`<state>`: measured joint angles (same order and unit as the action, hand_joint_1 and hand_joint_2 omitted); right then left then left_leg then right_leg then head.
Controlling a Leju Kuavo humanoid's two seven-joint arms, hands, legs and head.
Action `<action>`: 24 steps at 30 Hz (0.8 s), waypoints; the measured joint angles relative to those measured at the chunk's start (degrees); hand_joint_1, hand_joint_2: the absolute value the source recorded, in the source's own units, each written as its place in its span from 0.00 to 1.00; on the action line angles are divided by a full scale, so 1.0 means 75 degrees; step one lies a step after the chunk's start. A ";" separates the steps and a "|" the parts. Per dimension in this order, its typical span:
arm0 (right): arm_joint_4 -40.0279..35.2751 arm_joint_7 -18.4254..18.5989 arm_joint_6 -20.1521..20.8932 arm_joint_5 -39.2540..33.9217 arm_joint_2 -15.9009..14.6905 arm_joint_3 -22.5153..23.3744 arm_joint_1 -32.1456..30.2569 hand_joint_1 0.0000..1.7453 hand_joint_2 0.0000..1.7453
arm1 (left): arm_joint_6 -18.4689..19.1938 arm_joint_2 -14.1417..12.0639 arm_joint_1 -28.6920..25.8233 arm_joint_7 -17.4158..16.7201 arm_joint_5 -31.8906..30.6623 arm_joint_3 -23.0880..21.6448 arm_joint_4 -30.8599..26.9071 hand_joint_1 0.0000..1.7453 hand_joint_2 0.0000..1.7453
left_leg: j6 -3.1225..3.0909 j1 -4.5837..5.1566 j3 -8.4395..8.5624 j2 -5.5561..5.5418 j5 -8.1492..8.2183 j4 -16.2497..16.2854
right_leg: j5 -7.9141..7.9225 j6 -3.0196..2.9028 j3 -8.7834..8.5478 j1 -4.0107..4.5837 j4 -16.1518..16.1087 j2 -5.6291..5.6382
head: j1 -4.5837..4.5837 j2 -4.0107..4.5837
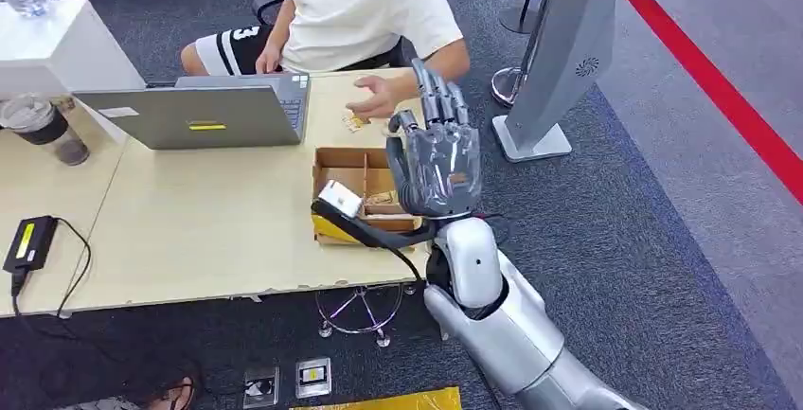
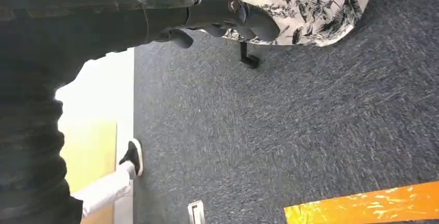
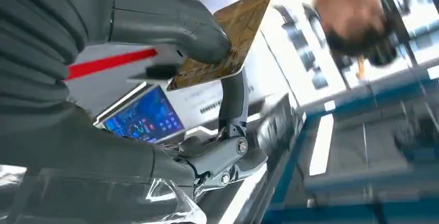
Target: Pass the card to the sensor for recognition and then transmit it.
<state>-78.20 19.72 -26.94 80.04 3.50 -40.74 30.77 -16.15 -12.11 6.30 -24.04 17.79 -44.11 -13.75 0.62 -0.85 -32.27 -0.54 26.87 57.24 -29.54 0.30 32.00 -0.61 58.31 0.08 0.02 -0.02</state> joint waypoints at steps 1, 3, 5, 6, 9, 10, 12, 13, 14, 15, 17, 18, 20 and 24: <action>-0.0303 -0.0023 -0.0263 0.0061 -0.0035 0.0035 -0.0066 1.00 1.00 | -0.0003 0.0003 -0.0003 0.0000 -0.0003 0.0000 0.0000 0.00 1.00 | 0.0000 0.0000 0.0001 0.0000 0.0000 0.0000 | 0.0000 0.0000 0.0000 0.0000 0.0000 0.0000 | 0.0000 0.0000; -0.0851 -0.0122 -0.0612 0.0093 -0.0102 0.0079 -0.0175 1.00 1.00 | -0.0014 0.0003 -0.0003 0.0000 -0.0012 0.0000 0.0000 0.00 1.00 | 0.0000 0.0000 0.0001 0.0002 0.0000 0.0000 | 0.0000 0.0000 0.0001 0.0000 0.0000 0.0000 | 0.0000 0.0000; -0.1355 -0.0332 -0.1175 0.0076 -0.0155 0.0088 -0.0267 1.00 1.00 | -0.0035 0.0011 -0.0002 0.0000 -0.0029 0.0000 0.0000 0.00 1.00 | 0.0001 0.0000 0.0001 0.0003 0.0001 0.0000 | 0.0000 0.0000 0.0001 0.0000 0.0000 0.0001 | 0.0003 0.0000; -0.1605 -0.0458 -0.1339 0.0026 -0.0181 0.0085 -0.0303 1.00 1.00 | -0.0047 0.0018 -0.0003 0.0000 -0.0047 0.0000 0.0000 0.00 1.00 | 0.0001 0.0000 -0.0001 0.0003 0.0002 -0.0001 | 0.0000 0.0000 0.0001 0.0001 0.0000 0.0001 | 0.0003 0.0000; -0.2131 -0.0824 -0.1231 -0.0166 -0.0219 0.0041 -0.0307 1.00 1.00 | -0.0058 0.0029 0.0002 0.0014 -0.0084 0.0000 -0.0003 0.00 1.00 | 0.0003 -0.0001 -0.0002 0.0004 0.0004 -0.0003 | 0.0000 0.0000 -0.0001 0.0001 0.0001 0.0002 | 0.0000 0.0000; -0.2172 -0.0933 -0.1098 -0.0198 -0.0219 -0.0017 -0.0286 1.00 1.00 | -0.0058 0.0032 0.0005 0.0020 -0.0093 0.0000 -0.0003 0.00 1.00 | 0.0003 -0.0001 -0.0003 0.0004 0.0004 -0.0004 | 0.0000 0.0000 -0.0002 0.0001 0.0001 0.0002 | 0.0003 0.0000; -0.2114 -0.1006 -0.0746 -0.0224 -0.0193 -0.0131 -0.0161 1.00 1.00 | -0.0055 0.0032 0.0016 0.0093 -0.0131 0.0000 -0.0003 0.00 1.00 | 0.0003 -0.0001 -0.0009 0.0002 0.0004 -0.0005 | 0.0000 0.0000 -0.0002 0.0002 0.0002 -0.0001 | 0.0003 0.0000; -0.1967 -0.1000 -0.0490 -0.0210 -0.0134 -0.0181 0.0002 1.00 1.00 | -0.0052 0.0032 0.0019 0.0152 -0.0181 0.0000 0.0000 0.00 1.00 | 0.0003 -0.0001 -0.0010 0.0002 0.0004 -0.0006 | 0.0000 0.0000 -0.0003 0.0002 0.0003 -0.0001 | 0.0000 0.0000; -0.1734 -0.0976 -0.0311 -0.0186 -0.0062 -0.0241 0.0175 1.00 1.00 | -0.0047 0.0032 0.0026 0.0207 -0.0224 0.0000 0.0000 0.00 1.00 | 0.0004 -0.0001 -0.0011 0.0003 0.0003 -0.0006 | 0.0001 0.0000 -0.0002 0.0002 0.0003 0.0000 | 0.0009 0.0000; -0.1343 -0.0971 -0.0240 -0.0178 0.0031 -0.0277 0.0367 1.00 1.00 | -0.0041 0.0032 0.0041 0.0265 -0.0248 -0.0003 0.0000 0.00 1.00 | 0.0004 -0.0003 -0.0010 0.0002 -0.0001 -0.0006 | 0.0001 -0.0001 -0.0004 0.0004 0.0003 -0.0001 | 0.0000 0.0000; -0.0502 -0.0944 -0.0147 -0.0207 0.0212 -0.0332 0.0798 1.00 1.00 | 0.0006 0.0032 0.0063 0.0393 -0.0274 -0.0006 0.0000 0.00 1.00 | 0.0003 -0.0003 -0.0015 -0.0011 -0.0008 -0.0006 | 0.0002 -0.0001 -0.0005 0.0005 0.0005 -0.0012 | 0.0000 0.0000; -0.0005 -0.0915 -0.0062 -0.0236 0.0309 -0.0352 0.1013 1.00 1.00 | 0.0015 0.0032 0.0068 0.0452 -0.0303 -0.0006 0.0000 0.00 1.00 | 0.0007 -0.0003 -0.0015 -0.0017 -0.0011 -0.0006 | 0.0002 -0.0001 -0.0006 0.0005 0.0005 -0.0014 | 0.0003 0.0000; 0.1123 -0.0769 0.0031 -0.0160 0.0519 -0.0376 0.1418 1.00 1.00 | 0.0061 0.0029 0.0076 0.0586 -0.0356 -0.0006 -0.0003 0.00 1.00 | 0.0005 -0.0004 -0.0017 -0.0038 -0.0014 -0.0004 | 0.0002 -0.0001 -0.0008 0.0006 0.0005 -0.0035 | 0.0003 0.0000; 0.2813 -0.0533 0.0247 0.0219 0.0796 -0.0484 0.1840 1.00 1.00 | 0.0076 0.0038 0.0074 0.0694 -0.0408 -0.0006 -0.0003 0.00 1.00 | 0.0002 -0.0003 -0.0028 -0.0054 -0.0016 -0.0003 | 0.0001 -0.0001 -0.0004 0.0005 0.0004 -0.0048 | -0.0003 0.0000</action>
<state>-57.10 15.72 -25.09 81.68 9.47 -44.37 44.57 -15.58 -11.82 6.85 -18.84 14.73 -44.15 -13.77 0.63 -0.88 -32.48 -0.94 26.75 57.22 -29.53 0.29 31.97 -0.57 58.35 -0.28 0.00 -0.02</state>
